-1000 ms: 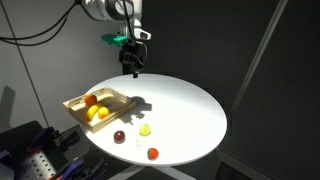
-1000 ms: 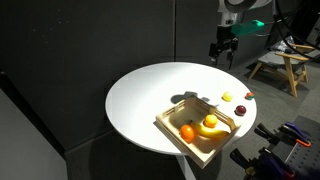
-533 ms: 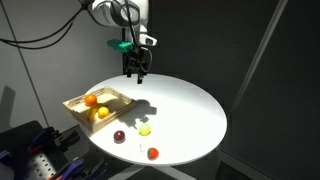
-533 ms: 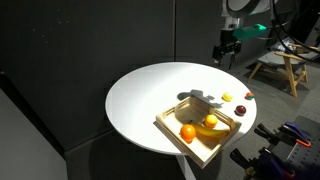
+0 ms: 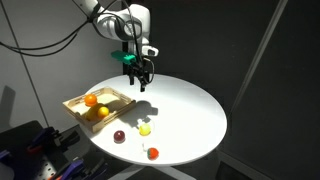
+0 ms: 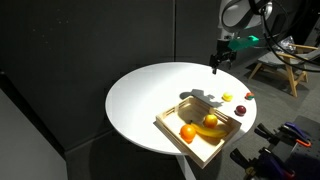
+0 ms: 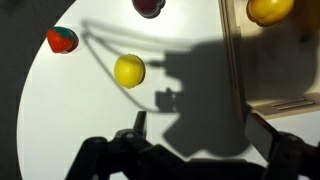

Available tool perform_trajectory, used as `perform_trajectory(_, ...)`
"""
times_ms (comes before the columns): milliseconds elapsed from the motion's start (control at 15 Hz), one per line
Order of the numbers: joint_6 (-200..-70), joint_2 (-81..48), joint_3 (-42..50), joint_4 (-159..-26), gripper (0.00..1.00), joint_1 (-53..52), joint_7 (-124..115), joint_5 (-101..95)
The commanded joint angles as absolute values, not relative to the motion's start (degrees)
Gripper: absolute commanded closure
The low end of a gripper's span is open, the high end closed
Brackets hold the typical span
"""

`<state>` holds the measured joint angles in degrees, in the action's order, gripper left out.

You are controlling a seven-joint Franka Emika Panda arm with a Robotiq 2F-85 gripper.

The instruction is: Put the lemon in the box.

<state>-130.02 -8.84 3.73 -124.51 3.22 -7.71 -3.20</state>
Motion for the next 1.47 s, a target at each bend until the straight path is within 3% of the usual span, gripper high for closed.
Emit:
perform_trajectory(0,-132.53,-11.96,4.32,-123.57,0.0,3.57,-7.36,-2.96)
perform_trajectory(1400,-135.1,-18.36,6.03,-121.6,0.0,3.27,-8.35,-3.13)
